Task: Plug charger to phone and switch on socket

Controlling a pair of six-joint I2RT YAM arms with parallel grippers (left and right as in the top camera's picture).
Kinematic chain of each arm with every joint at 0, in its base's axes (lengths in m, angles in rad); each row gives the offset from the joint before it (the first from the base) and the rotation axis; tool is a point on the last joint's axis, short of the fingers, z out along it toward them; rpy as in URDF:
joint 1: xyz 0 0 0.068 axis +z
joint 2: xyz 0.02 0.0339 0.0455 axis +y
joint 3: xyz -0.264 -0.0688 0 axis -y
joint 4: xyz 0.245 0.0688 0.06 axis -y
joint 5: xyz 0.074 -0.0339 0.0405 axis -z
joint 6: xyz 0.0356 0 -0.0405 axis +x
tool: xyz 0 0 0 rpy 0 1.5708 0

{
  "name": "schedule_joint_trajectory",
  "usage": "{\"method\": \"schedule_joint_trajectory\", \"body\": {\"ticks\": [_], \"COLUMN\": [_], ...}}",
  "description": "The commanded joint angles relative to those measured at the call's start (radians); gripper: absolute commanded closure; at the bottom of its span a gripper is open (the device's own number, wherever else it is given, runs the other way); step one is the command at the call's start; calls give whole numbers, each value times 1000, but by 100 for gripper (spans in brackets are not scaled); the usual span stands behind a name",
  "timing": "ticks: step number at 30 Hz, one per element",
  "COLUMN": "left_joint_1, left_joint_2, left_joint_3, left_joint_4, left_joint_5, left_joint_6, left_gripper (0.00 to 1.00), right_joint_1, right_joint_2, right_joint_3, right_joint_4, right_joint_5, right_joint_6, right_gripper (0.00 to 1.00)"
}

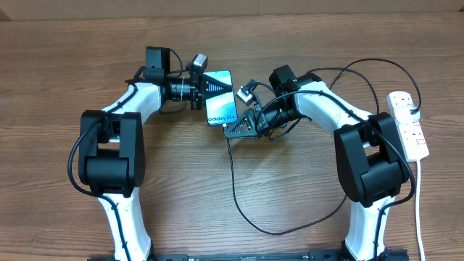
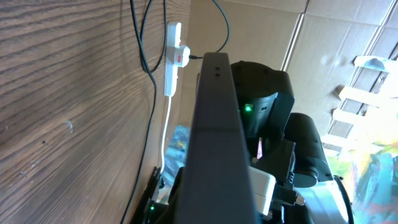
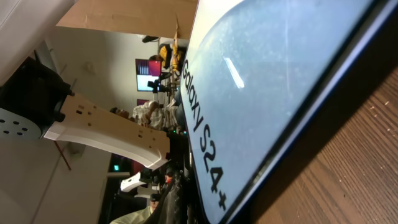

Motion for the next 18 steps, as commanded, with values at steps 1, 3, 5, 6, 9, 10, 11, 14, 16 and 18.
{"method": "schedule_joint_trajectory", "body": {"ticks": [1, 3, 5, 6, 9, 10, 11, 14, 16, 18], "left_joint_1": [-8, -8, -8, -8, -8, -8, -8, -13, -15, -16], "left_joint_2": [-38, -38, -38, -38, -38, -38, -38, -38, -38, -38], "left_joint_3": [25, 25, 25, 25, 25, 25, 25, 25, 25, 25], "left_joint_4": [29, 36, 36, 36, 36, 36, 36, 36, 36, 36], "left_joint_5": [39, 39, 39, 39, 39, 39, 39, 39, 39, 39], "left_joint_6": [-47, -50, -50, -50, -50, -50, -50, -50, -50, -50], "left_gripper": [96, 96, 96, 96, 96, 96, 96, 96, 96, 96], "right_joint_1": [4, 4, 4, 4, 4, 4, 4, 4, 4, 4], "right_joint_2": [6, 6, 6, 6, 6, 6, 6, 6, 6, 6], "right_joint_3": [-2, -2, -2, -2, -2, -2, -2, -2, -2, -2], "right_joint_4": [-3, -5, -5, -5, -4, -1, 1, 9, 14, 15], "right_joint_5": [-18, -18, -18, -18, -18, -18, -18, -18, -18, -18], "right_joint_6": [5, 5, 5, 5, 5, 5, 5, 5, 8, 8], "right_gripper": [96, 96, 96, 96, 96, 96, 96, 96, 96, 96]}}
